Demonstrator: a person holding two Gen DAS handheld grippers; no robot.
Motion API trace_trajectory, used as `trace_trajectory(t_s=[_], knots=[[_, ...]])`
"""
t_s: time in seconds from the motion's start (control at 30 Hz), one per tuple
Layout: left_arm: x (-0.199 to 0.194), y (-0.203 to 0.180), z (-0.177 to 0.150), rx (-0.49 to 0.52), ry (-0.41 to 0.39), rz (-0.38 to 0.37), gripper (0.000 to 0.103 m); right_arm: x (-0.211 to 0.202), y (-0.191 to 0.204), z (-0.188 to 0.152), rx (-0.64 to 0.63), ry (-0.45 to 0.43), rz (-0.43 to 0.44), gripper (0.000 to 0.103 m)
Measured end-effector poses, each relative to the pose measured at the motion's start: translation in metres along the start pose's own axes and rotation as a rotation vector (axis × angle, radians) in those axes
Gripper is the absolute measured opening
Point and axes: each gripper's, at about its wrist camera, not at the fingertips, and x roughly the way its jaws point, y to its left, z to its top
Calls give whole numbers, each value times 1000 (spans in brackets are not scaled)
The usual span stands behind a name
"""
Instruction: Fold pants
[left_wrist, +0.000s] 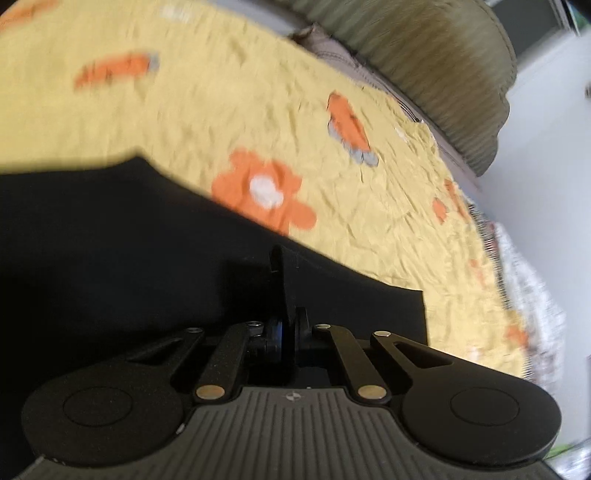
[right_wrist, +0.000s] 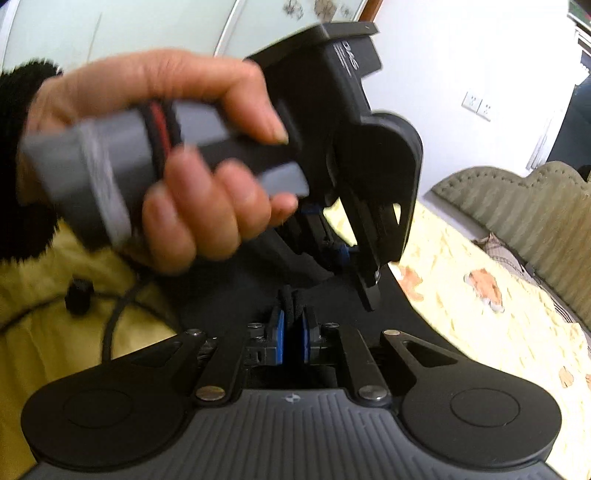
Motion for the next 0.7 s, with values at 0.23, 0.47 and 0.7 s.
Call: trace_trajectory(t_s=[0.23, 0.47, 0.7], knots=[[7, -5, -5, 96, 24, 143, 31, 16, -1, -9, 28, 79, 61, 10], [-36, -24, -2, 209, -114, 256, 69, -49, -79, -24, 263, 37, -62, 11], [13, -60, -17, 359, -10, 221, 73, -26, -125, -81, 468, 238, -199, 10]])
